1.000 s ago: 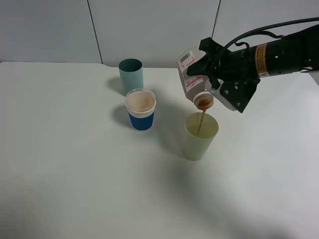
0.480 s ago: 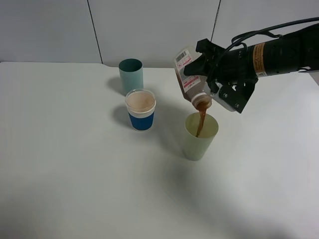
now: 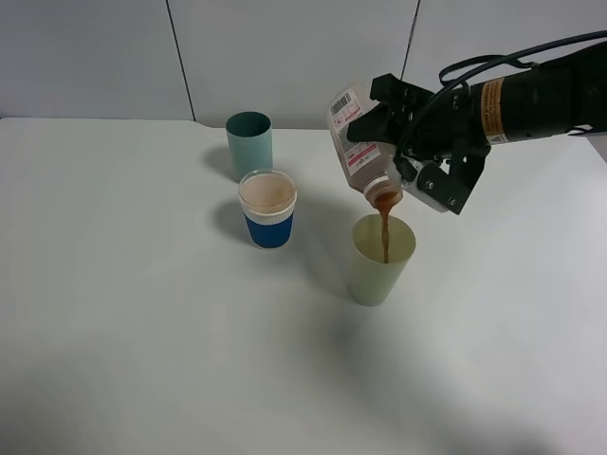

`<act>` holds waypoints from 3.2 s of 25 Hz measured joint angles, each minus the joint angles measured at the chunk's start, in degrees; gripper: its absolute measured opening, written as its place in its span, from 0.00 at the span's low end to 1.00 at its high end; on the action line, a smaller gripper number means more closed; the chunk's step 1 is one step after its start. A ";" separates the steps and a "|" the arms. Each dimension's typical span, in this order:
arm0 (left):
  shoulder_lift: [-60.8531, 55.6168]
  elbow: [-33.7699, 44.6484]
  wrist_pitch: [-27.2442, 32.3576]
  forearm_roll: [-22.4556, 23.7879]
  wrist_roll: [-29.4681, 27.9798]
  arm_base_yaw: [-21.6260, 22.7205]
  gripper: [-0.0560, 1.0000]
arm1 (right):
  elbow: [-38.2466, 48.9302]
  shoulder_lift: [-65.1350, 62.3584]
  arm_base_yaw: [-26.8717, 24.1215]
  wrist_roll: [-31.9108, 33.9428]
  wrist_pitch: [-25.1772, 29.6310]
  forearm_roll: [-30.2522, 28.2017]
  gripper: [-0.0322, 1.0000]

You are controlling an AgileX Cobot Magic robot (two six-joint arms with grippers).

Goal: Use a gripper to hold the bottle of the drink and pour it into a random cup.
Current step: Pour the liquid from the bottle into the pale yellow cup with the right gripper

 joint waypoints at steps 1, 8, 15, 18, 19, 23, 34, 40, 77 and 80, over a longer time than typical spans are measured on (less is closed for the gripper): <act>0.00 0.00 0.00 0.00 0.00 0.00 0.93 | 0.00 0.00 0.00 -0.58 0.00 0.09 0.37; 0.00 0.00 0.00 0.00 0.00 0.00 0.93 | 0.00 0.00 0.87 -2.32 0.24 1.08 0.37; 0.00 0.00 0.00 0.05 0.00 0.00 0.93 | 0.00 0.00 1.55 -4.66 0.60 2.21 0.37; 0.00 0.00 0.00 0.05 0.00 0.00 0.93 | 0.00 -0.04 1.55 -5.38 0.88 2.57 0.37; 0.00 0.00 0.00 0.05 0.00 0.00 0.93 | 0.00 -0.12 1.55 -5.51 0.96 2.57 0.37; 0.00 0.00 0.00 0.05 0.00 0.00 0.93 | 0.00 -0.42 1.55 -6.01 1.13 2.59 0.37; 0.00 0.00 0.00 0.05 0.00 0.00 0.93 | 0.00 -0.42 2.85 -8.14 1.08 3.55 0.37; 0.00 0.00 0.00 0.05 0.00 0.00 0.93 | 0.00 -0.74 3.71 -8.99 1.53 3.62 0.37; 0.00 0.00 0.00 0.05 0.00 0.00 0.93 | 0.00 -3.45 6.21 -11.54 1.54 2.99 0.37; 0.00 0.00 0.00 0.05 0.00 0.00 0.93 | 0.00 -3.45 6.21 -11.49 1.54 2.99 0.37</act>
